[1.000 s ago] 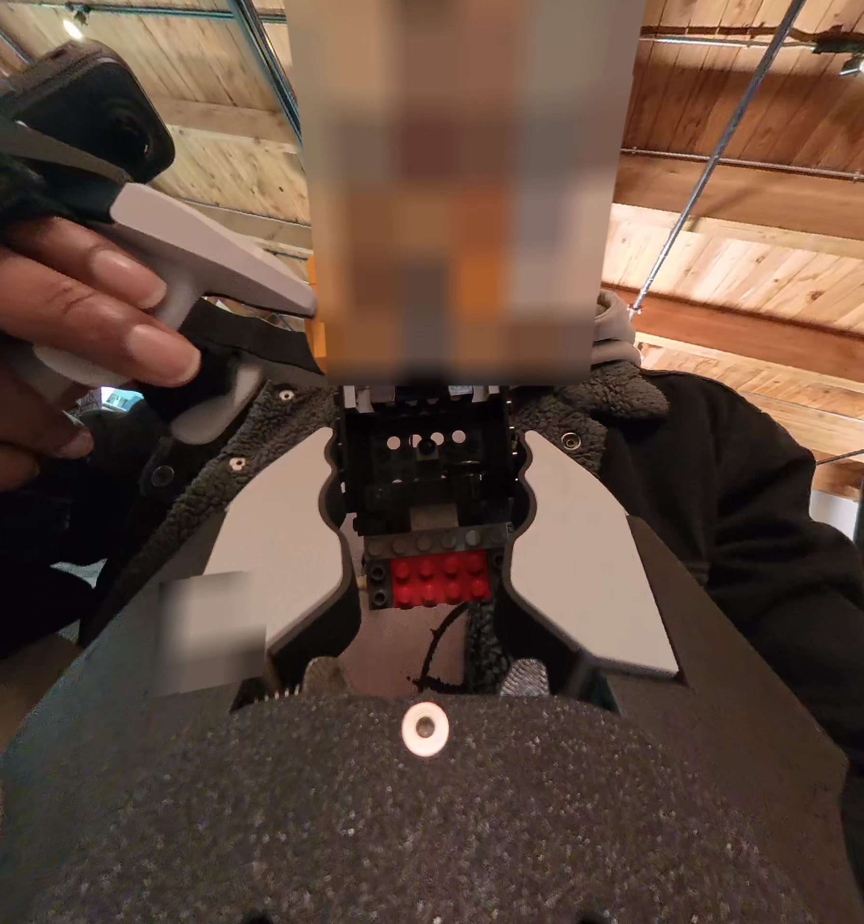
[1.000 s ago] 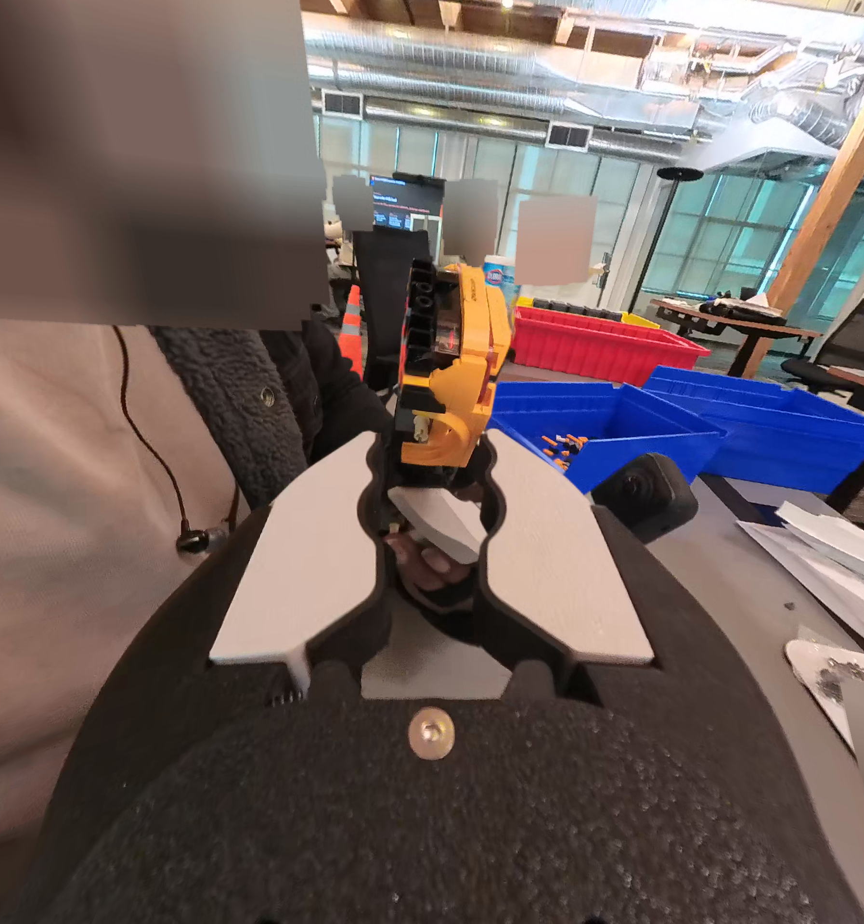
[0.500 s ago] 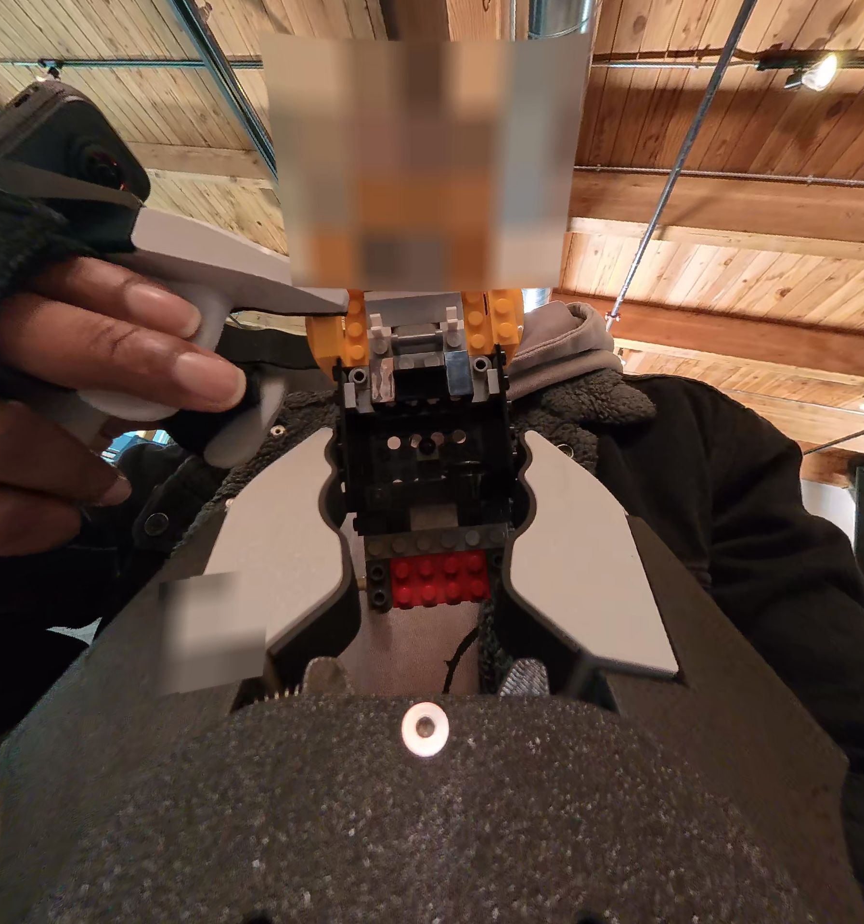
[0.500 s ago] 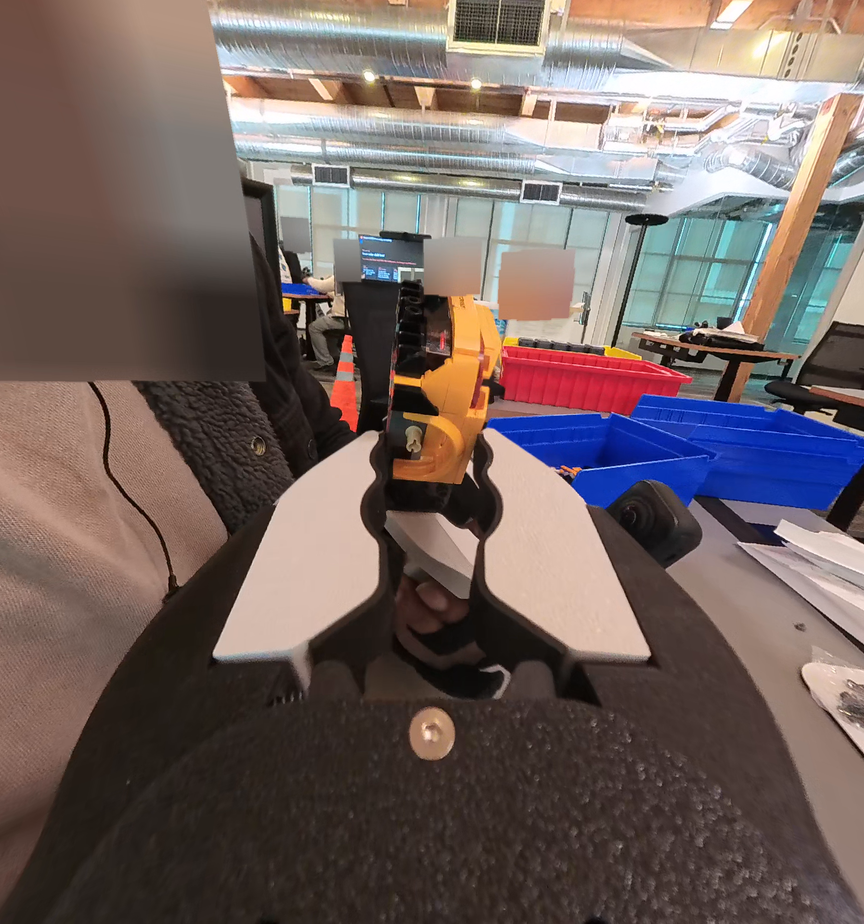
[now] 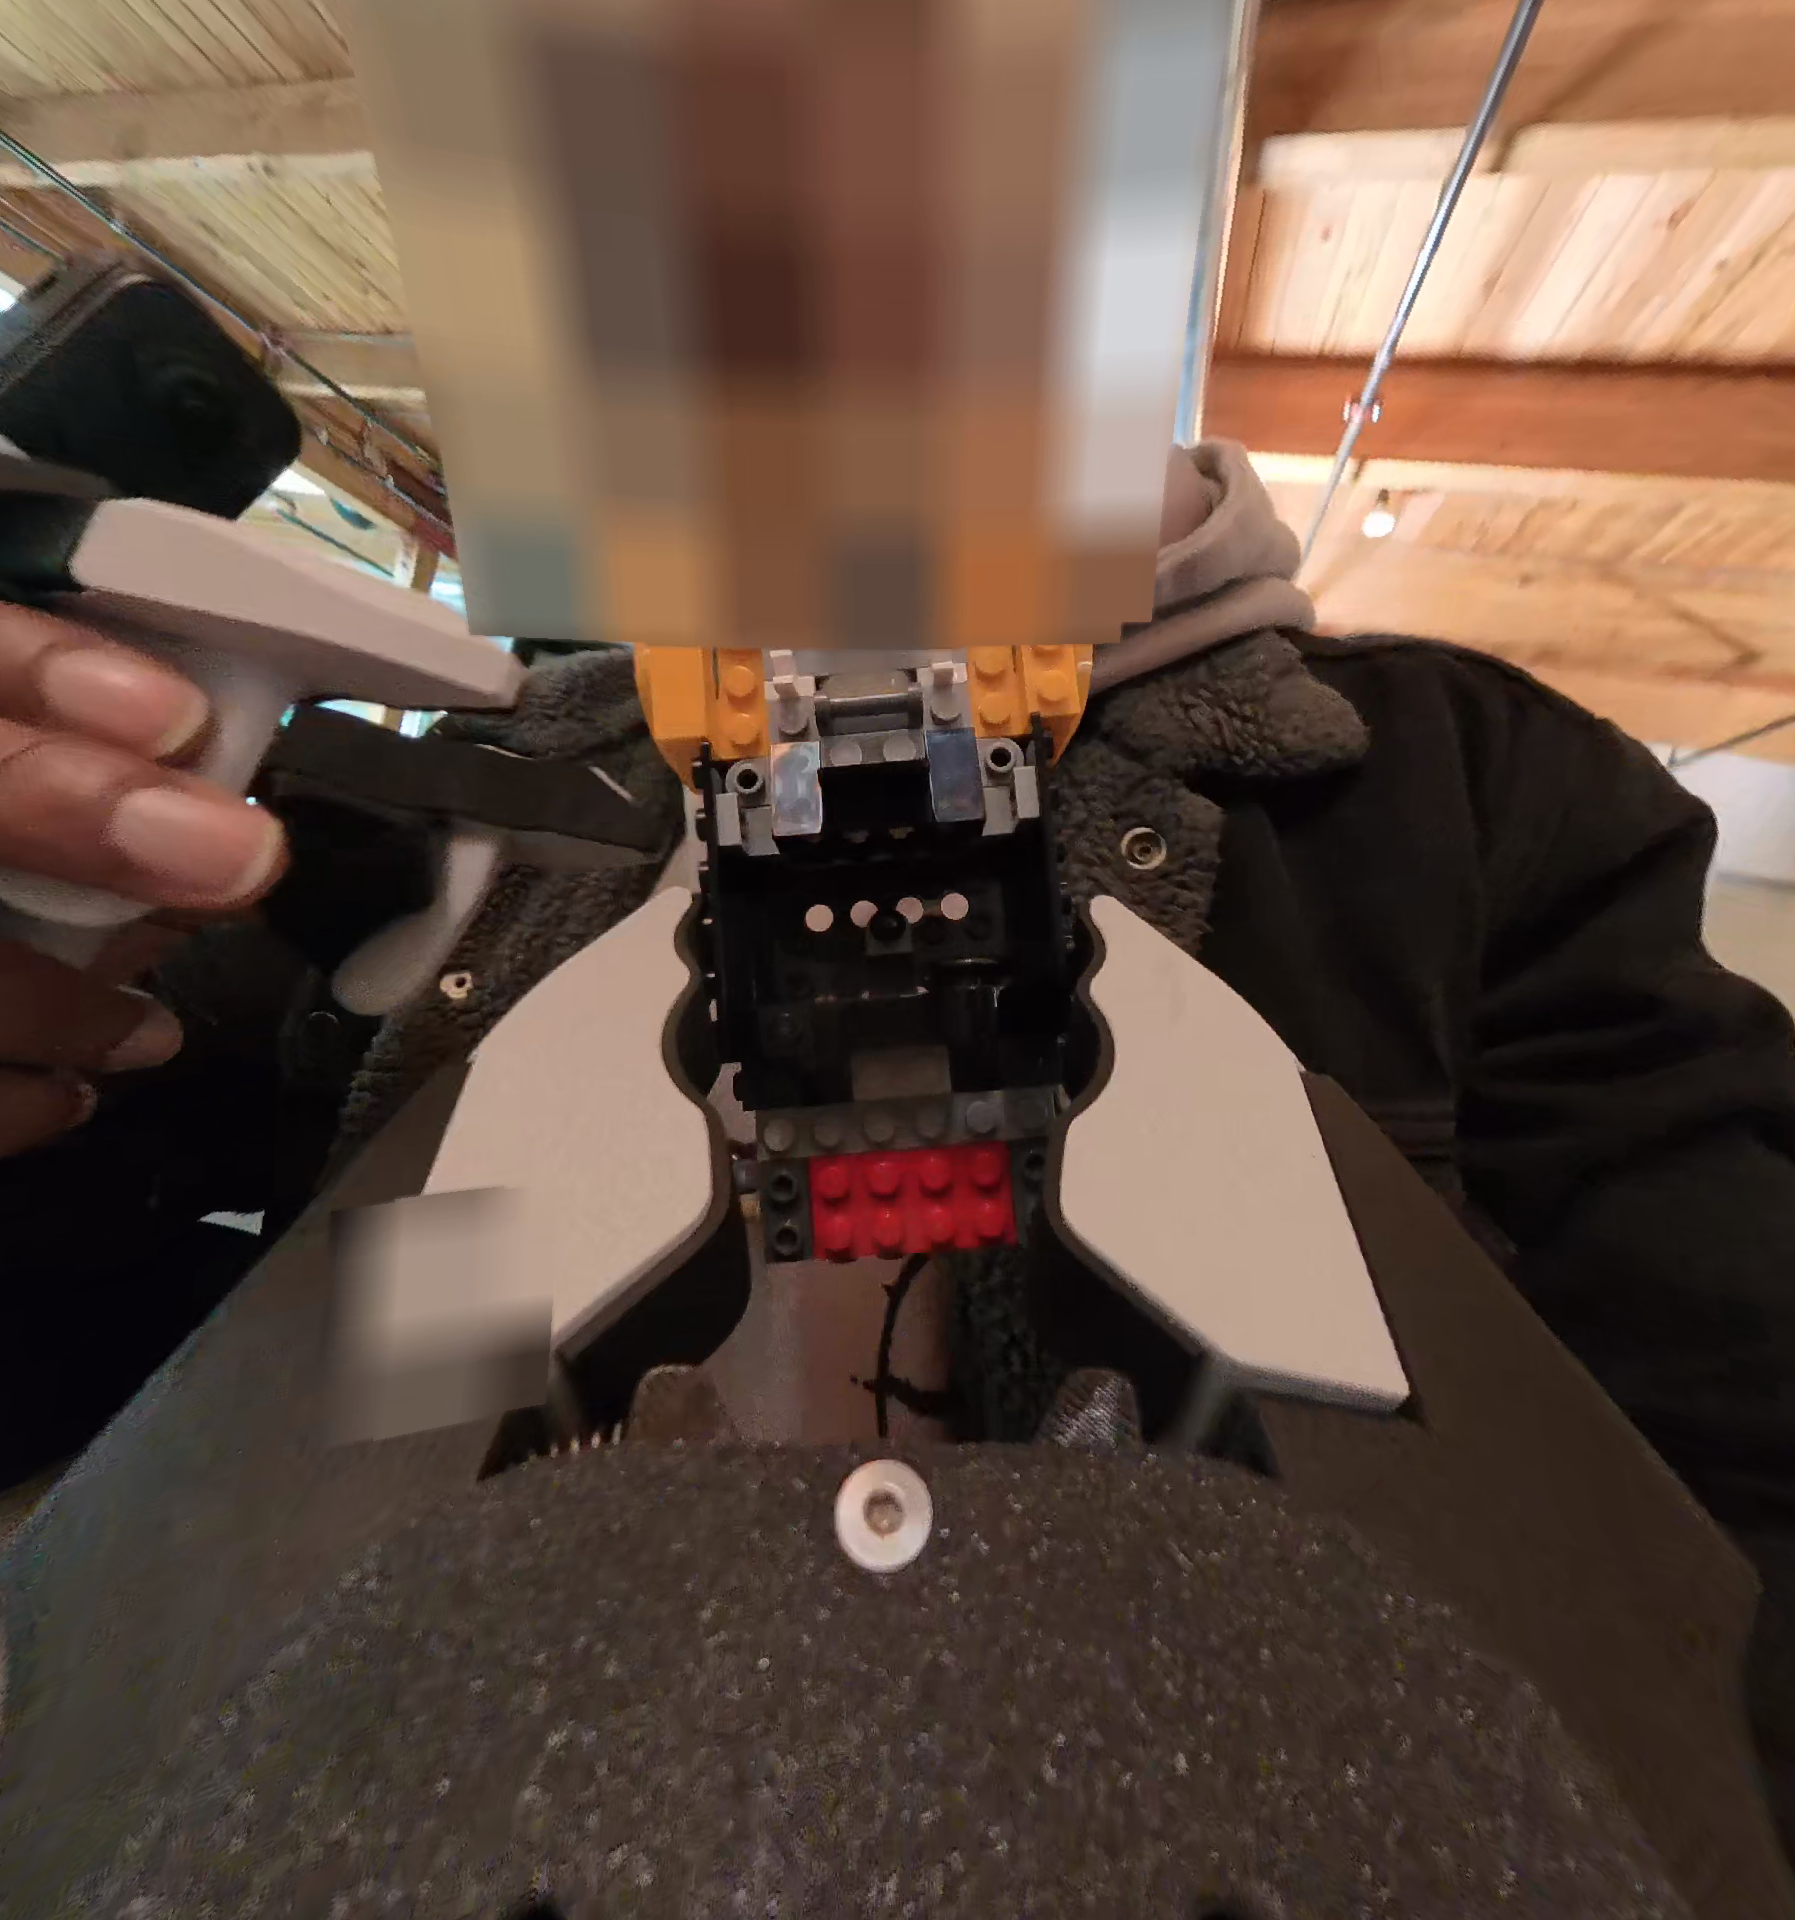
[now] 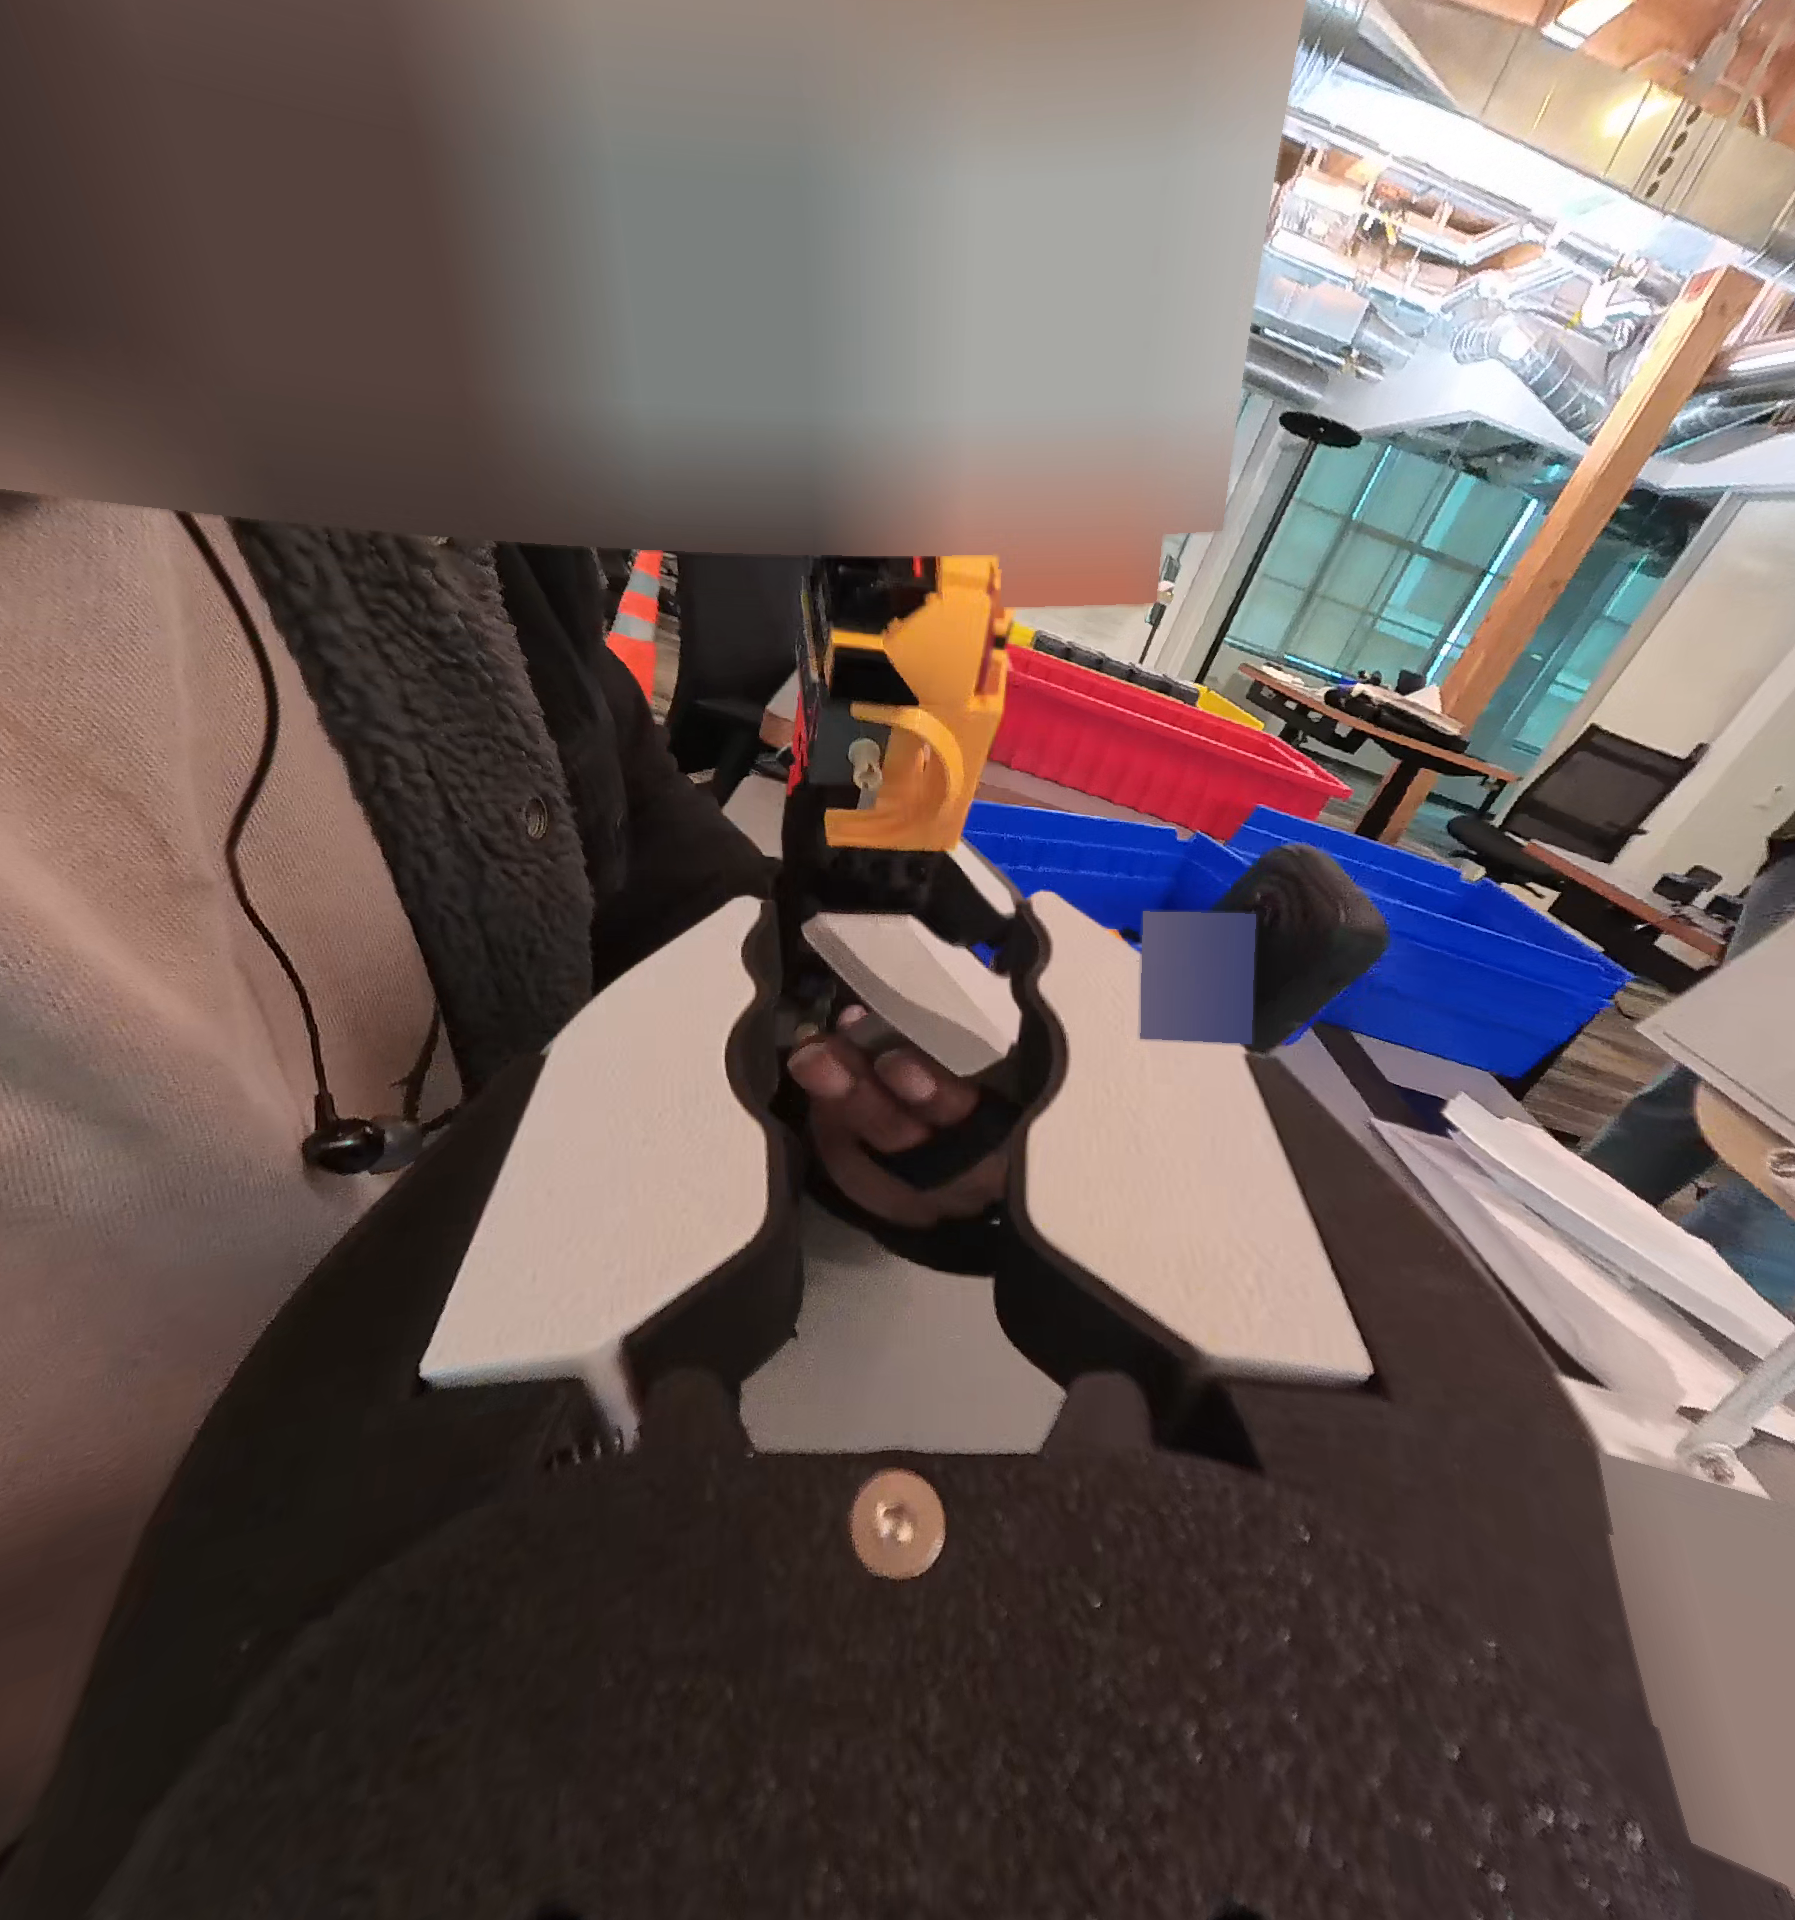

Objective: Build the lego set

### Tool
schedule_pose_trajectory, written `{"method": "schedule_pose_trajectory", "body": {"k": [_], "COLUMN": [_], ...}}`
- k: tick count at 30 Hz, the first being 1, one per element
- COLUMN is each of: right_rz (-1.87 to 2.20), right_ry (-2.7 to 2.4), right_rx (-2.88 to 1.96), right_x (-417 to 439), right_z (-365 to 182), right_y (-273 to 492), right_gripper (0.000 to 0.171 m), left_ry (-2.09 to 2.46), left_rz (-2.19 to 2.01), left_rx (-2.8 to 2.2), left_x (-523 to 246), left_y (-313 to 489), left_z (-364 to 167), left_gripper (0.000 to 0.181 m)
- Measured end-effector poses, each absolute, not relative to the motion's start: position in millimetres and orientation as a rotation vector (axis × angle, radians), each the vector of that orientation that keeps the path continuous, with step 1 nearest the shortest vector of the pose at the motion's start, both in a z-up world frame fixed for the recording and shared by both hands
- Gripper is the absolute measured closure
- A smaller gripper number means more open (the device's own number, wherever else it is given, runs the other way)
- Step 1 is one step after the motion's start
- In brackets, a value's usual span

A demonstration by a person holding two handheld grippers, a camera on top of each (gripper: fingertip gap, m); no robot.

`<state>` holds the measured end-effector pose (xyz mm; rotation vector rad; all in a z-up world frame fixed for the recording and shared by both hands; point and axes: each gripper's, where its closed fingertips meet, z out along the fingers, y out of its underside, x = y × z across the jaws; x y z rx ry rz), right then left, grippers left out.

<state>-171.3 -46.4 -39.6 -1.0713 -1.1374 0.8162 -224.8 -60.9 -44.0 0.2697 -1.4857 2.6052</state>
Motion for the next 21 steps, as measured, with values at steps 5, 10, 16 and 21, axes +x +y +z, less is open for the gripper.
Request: {"method": "schedule_pose_trajectory", "body": {"k": [5, 10, 16, 21], "right_rz": [0.836, 0.863, 0.885, 0.929], "right_ry": [-1.114, -1.116, -1.095, -1.061], "right_rx": [-1.029, -0.935, -0.935, -0.962], "right_x": [-188.3, -211.2, -219.7, -215.6], "right_z": [-29.1, -1.1, 5.6, 6.2], "right_y": [-42.5, -41.6, -34.5, -30.4], "right_gripper": [0.128, 0.128, 0.138, 0.140], "left_ry": [-1.553, -1.523, -1.524, -1.500], "left_rz": [2.581, 2.606, 2.649, 2.668], "left_rx": [0.144, 0.067, 0.024, 0.022], "left_x": [-245.6, -247.6, -249.3, -245.1], "left_y": [-54.0, -49.9, -46.3, -43.6], "left_z": [-36.8, -31.7, -26.5, -26.7], "left_gripper": [0.117, 0.117, 0.117, 0.117]}}
